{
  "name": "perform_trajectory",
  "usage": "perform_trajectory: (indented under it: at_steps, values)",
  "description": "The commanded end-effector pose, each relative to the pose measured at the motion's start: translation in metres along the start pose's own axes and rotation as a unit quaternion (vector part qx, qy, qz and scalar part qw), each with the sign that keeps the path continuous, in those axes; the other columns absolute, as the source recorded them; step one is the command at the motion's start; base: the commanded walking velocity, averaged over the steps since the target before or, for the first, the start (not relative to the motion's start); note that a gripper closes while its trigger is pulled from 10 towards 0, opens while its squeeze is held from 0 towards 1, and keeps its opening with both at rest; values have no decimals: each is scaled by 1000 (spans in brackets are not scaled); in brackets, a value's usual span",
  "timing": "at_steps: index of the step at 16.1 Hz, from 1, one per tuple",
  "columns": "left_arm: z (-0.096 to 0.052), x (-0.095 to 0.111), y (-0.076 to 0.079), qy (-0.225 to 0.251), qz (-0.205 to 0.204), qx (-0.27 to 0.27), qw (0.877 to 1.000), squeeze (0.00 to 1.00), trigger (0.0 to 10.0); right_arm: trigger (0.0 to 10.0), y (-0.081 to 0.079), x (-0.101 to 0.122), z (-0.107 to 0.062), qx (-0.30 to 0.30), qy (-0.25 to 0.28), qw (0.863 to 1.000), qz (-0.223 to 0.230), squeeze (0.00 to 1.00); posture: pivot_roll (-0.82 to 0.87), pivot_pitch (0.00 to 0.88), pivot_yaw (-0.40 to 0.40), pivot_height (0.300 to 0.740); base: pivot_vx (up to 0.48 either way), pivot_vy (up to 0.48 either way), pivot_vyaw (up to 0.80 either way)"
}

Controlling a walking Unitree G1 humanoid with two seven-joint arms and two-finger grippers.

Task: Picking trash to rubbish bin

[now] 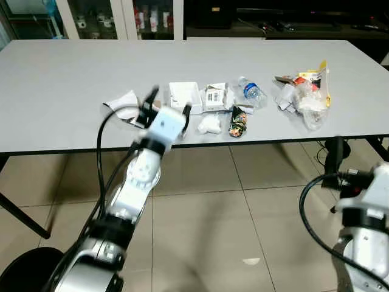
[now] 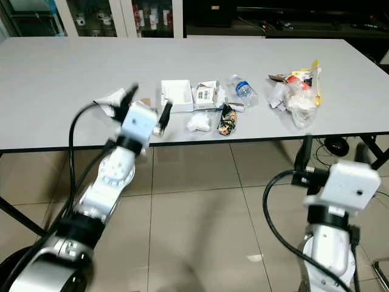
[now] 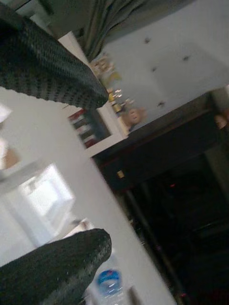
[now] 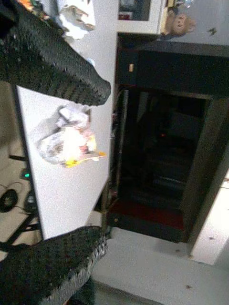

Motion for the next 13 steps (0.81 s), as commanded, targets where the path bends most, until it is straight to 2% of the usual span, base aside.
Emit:
perform_trajectory:
  at_steps: [1,6,9,13]
  values:
    - [7,8,-1,15,-8,14,1000,1000,10000,10000,5,1,2,-7,0,1000,-9,1000,79,47,-35,740,0,0,0]
    - [5,3,-7,9,8,35,999,1000,10000,10000,7,-1,0,-8,-7,1000,-13,1000,78,47,-35,740,0,0,0]
    - [10,-5,-21,-23,29,104,994,1000,10000,10000,6,0,2,-8,-9,1000,-15,1000,81,44,-39,740,0,0,0]
    - [15,-7,-35,-29,44,148,988,1000,10000,10000,7,1,4,-9,-7,1000,-15,1000,81,43,-41,740,0,0,0]
Point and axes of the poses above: a point about 5 cm out from each wrist's last joint towards the gripper, its own z axis pointing out of the wrist towards the gripper, its own x axis along the axis of the wrist's last joint, y = z × x, the point moved 1 cm from there along z, pointing out of the wrist towards the gripper, and after that the axes turned 6 degrees about -z, right-handed, at the moved point
